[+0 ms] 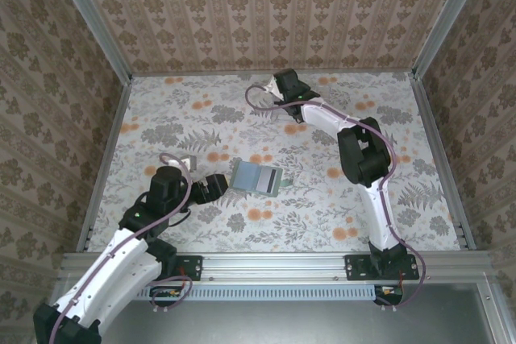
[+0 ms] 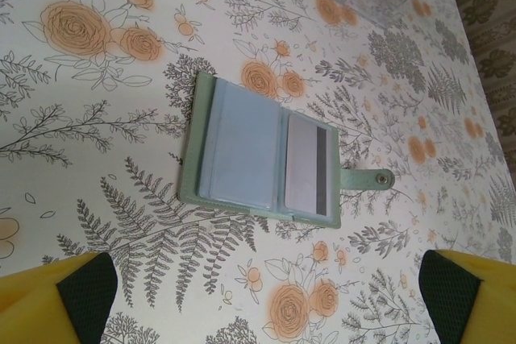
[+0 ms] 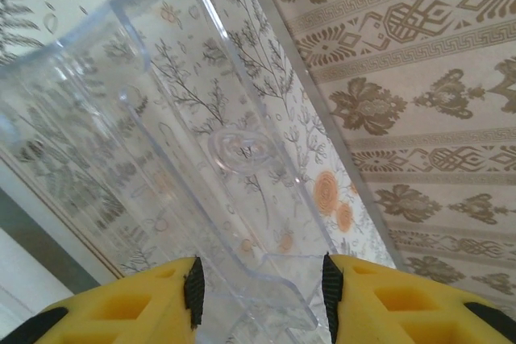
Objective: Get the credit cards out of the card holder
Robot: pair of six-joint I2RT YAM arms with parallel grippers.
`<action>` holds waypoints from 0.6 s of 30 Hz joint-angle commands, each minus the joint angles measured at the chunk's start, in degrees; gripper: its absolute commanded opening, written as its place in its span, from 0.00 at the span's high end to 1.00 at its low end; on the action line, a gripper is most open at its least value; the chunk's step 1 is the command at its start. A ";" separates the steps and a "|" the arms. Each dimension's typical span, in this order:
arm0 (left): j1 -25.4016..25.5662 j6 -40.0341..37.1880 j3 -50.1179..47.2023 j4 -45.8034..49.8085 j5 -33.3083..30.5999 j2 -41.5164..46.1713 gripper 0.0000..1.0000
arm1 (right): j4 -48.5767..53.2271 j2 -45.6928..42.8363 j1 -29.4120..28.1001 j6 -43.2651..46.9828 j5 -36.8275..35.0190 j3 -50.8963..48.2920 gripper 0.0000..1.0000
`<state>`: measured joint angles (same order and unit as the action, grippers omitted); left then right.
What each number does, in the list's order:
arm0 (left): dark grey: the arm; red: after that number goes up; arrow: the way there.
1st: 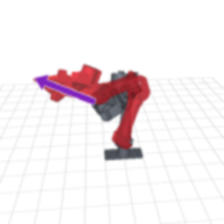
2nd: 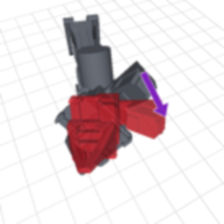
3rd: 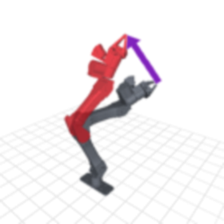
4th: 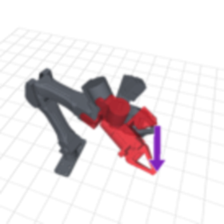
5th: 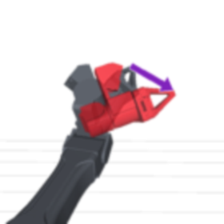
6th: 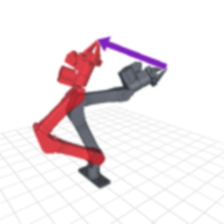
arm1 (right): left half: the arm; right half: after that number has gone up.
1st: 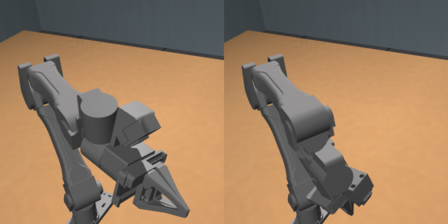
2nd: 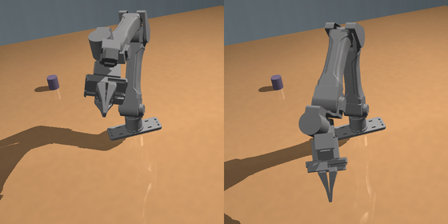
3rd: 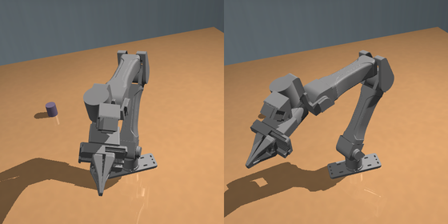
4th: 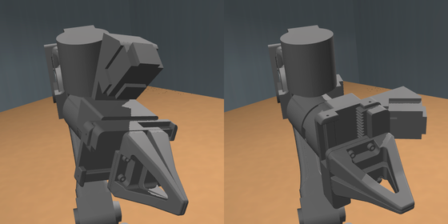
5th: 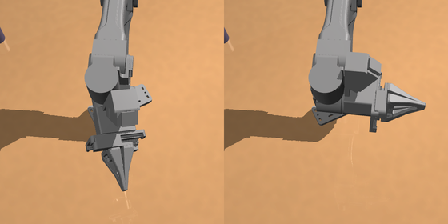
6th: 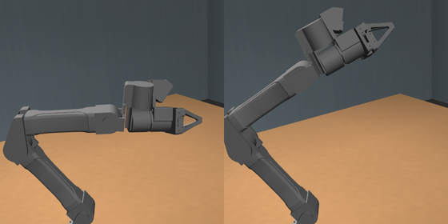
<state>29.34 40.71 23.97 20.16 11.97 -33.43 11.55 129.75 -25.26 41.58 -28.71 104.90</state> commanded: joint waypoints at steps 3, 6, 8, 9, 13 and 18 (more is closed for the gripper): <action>-0.62 -0.46 0.99 -1.72 0.29 -1.04 0.00 | 2.13 -6.53 -0.10 -4.19 4.56 -2.64 0.52; -0.68 -0.46 1.14 -1.98 0.60 -1.42 0.00 | 1.17 -8.28 -0.05 -5.23 3.80 -4.47 0.52; -0.69 -0.51 1.21 -1.97 0.69 -1.55 0.00 | -0.54 -9.44 0.00 -5.70 2.61 -6.11 0.52; -0.67 -0.46 1.25 -2.08 0.78 -1.58 0.00 | -0.97 -10.05 0.02 -5.96 2.57 -6.81 0.51; -0.69 -0.52 1.26 -2.34 0.87 -1.81 0.00 | -1.47 -13.54 0.03 -11.48 3.67 -9.75 0.51; -0.69 -0.22 1.21 -3.83 2.01 -3.76 0.00 | -0.55 -20.79 -0.01 -25.95 7.00 -14.93 0.51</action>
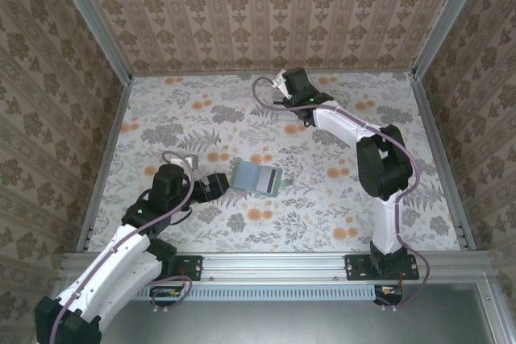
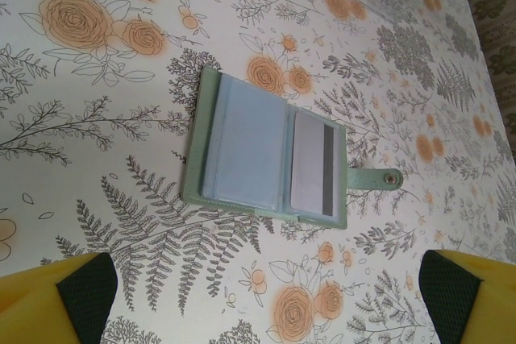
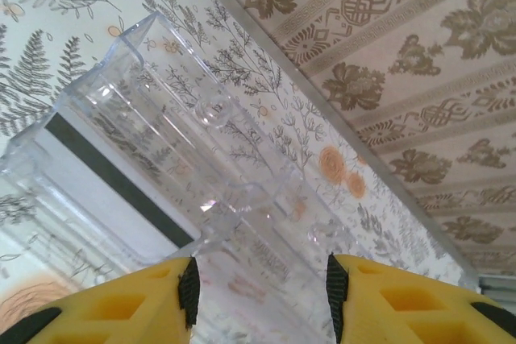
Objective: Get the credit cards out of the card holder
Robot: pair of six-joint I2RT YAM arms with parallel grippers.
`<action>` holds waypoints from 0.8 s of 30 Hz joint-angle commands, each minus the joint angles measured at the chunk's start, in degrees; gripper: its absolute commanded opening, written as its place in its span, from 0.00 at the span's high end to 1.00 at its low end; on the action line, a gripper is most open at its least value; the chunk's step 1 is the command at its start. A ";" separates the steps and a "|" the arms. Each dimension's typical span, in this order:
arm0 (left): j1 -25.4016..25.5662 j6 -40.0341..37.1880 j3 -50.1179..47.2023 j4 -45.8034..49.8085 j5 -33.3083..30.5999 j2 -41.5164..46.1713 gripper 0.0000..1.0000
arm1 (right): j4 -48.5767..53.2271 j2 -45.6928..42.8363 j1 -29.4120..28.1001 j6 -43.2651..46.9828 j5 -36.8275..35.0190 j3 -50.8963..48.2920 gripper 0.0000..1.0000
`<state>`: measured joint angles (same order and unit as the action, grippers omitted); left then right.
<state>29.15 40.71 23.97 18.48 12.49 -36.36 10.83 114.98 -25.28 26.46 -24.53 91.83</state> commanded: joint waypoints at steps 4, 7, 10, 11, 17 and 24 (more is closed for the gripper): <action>-0.41 0.07 1.54 -4.25 3.07 -3.75 0.01 | -0.29 -14.22 -0.26 -22.37 7.90 -10.17 0.51; -0.19 0.85 1.53 -6.56 4.21 -6.29 0.03 | 0.32 -20.42 -0.26 -31.74 13.27 -17.43 0.51; 0.61 1.53 1.57 -9.05 4.89 -9.50 0.07 | 3.25 -25.01 -0.72 -39.41 17.53 -23.41 0.54; 1.06 1.83 1.77 -9.97 4.91 -10.82 0.08 | 4.32 -26.45 -1.01 -41.24 19.32 -25.53 0.57; 6.49 2.03 5.34 -13.86 2.85 -21.20 0.16 | 2.25 -32.70 -7.07 -49.55 24.12 -39.56 0.64; 11.48 1.74 11.10 -16.84 1.43 -33.72 0.29 | -2.22 -32.91 -15.26 -56.26 25.79 -47.80 0.76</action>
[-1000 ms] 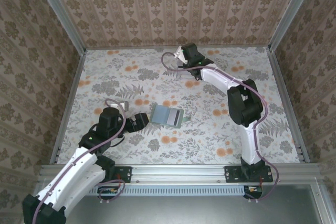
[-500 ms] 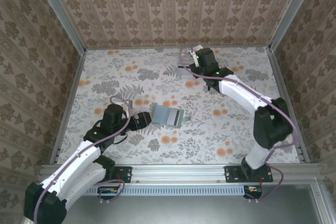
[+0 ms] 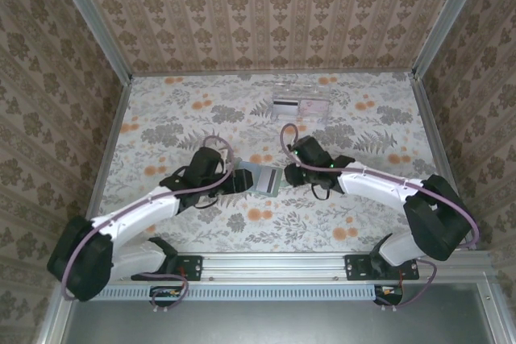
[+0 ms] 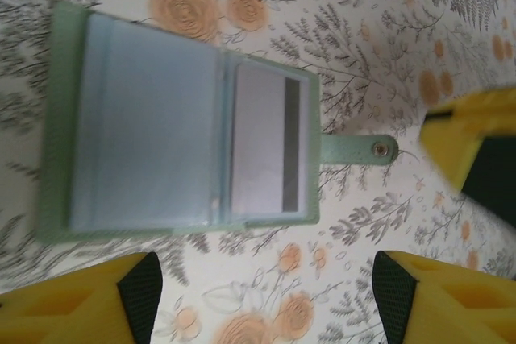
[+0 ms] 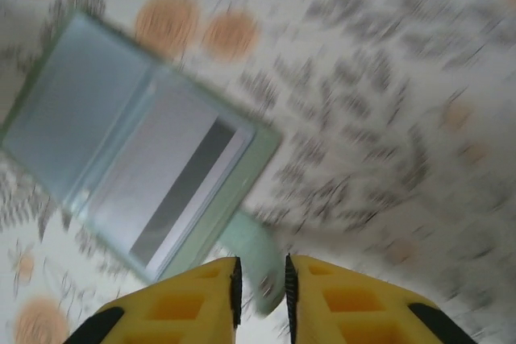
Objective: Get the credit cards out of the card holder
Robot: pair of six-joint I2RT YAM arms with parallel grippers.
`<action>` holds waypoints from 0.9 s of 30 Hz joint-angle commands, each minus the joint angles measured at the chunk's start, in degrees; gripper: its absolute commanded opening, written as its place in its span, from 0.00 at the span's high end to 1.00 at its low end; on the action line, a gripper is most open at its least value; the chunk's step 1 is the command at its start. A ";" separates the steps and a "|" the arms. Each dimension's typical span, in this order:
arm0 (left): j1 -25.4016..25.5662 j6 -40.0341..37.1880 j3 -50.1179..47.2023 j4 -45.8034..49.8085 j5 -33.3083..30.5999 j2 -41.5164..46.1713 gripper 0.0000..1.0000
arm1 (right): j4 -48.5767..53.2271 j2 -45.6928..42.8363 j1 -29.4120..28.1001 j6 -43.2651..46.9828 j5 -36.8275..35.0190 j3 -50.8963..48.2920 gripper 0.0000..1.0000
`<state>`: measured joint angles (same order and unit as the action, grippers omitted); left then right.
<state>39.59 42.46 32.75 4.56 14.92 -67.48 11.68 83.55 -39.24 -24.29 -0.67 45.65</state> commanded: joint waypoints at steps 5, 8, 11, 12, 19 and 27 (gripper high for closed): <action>1.77 -0.31 5.11 -3.10 -0.95 -8.79 0.46 | -4.65 3.02 -3.28 -8.14 3.64 -0.95 0.82; 1.80 -0.27 5.48 -2.85 -0.99 -10.35 0.51 | -6.01 5.17 -4.10 -8.99 4.86 0.46 0.84; 1.54 -0.31 5.39 -2.58 -1.55 -10.87 0.57 | -6.78 7.02 -4.34 -9.72 5.37 1.97 0.89; 1.32 -0.36 5.31 -2.55 -1.47 -11.11 0.58 | -6.55 7.83 -4.27 -9.76 5.27 2.61 0.91; -0.45 -0.71 5.48 -4.72 0.78 -14.00 0.66 | -4.12 13.11 -4.35 -10.20 4.55 6.62 0.97; -1.14 -1.16 7.21 -6.38 2.87 -17.77 0.71 | 0.13 17.25 -4.35 -10.60 2.96 9.74 1.00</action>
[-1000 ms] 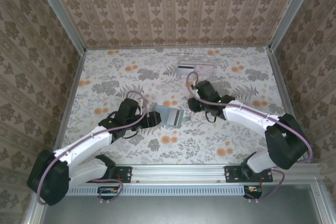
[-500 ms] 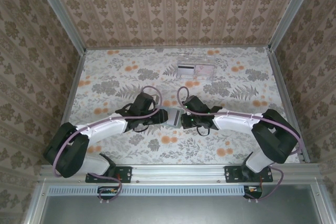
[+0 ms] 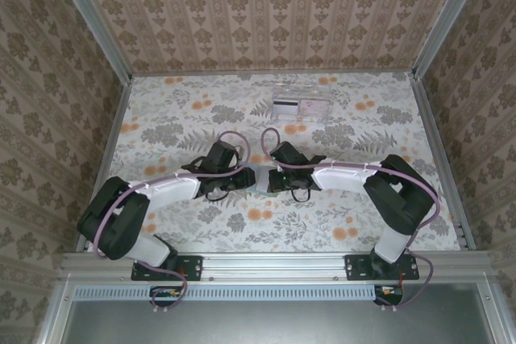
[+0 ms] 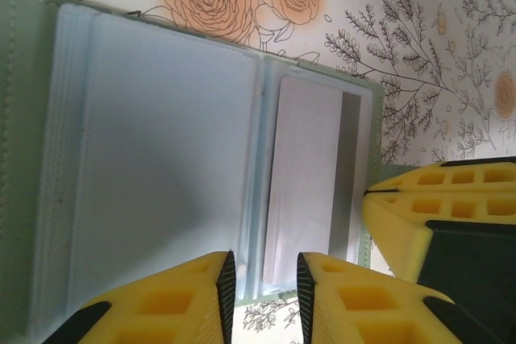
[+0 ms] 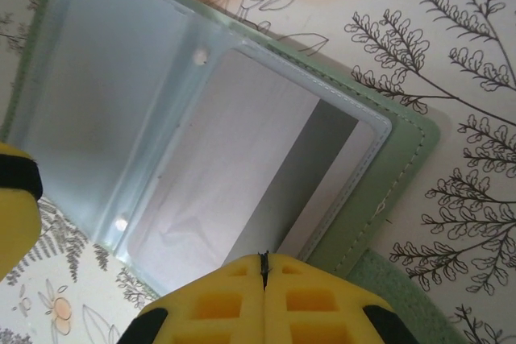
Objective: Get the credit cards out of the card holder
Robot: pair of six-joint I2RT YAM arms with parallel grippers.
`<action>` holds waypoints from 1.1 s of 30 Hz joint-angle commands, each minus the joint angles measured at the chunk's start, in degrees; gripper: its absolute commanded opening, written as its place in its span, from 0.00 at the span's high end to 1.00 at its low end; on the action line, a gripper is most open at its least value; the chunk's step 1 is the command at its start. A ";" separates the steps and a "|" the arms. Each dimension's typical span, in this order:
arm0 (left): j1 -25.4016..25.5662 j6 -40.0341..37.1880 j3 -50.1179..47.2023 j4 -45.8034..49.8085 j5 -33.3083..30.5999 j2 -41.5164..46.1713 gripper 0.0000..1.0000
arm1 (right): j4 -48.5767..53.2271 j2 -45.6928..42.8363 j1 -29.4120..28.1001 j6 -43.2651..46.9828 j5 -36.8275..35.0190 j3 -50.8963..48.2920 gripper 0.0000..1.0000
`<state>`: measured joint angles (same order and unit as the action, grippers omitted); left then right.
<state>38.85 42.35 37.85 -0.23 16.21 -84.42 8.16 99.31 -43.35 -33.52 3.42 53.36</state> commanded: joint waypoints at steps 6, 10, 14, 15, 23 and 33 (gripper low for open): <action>-0.68 -1.25 2.66 -2.49 2.40 -3.54 0.71 | 2.95 0.88 -0.22 -1.13 -0.77 1.21 0.99; -0.79 -1.13 3.36 -2.69 3.18 -5.77 0.73 | 2.86 0.95 -0.24 -1.02 -0.44 1.22 0.99; -1.04 -1.02 3.25 -2.39 2.95 -5.90 0.73 | 3.54 -0.74 -0.23 -1.02 -1.38 1.04 0.99; -1.06 -1.04 3.17 -2.14 2.79 -5.89 0.73 | 3.66 -1.30 -0.18 -1.02 -1.57 0.84 0.99; -1.15 -1.00 2.84 -1.86 2.43 -6.04 0.73 | 4.74 -2.50 -0.17 -0.74 -2.65 -0.19 0.98; -1.15 -1.04 2.93 -1.89 2.78 -6.87 0.74 | 4.23 1.49 -0.17 -0.67 -2.04 1.23 0.98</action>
<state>38.09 42.24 39.86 -2.20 18.24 -90.19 10.90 98.98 -43.35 -33.69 2.11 53.60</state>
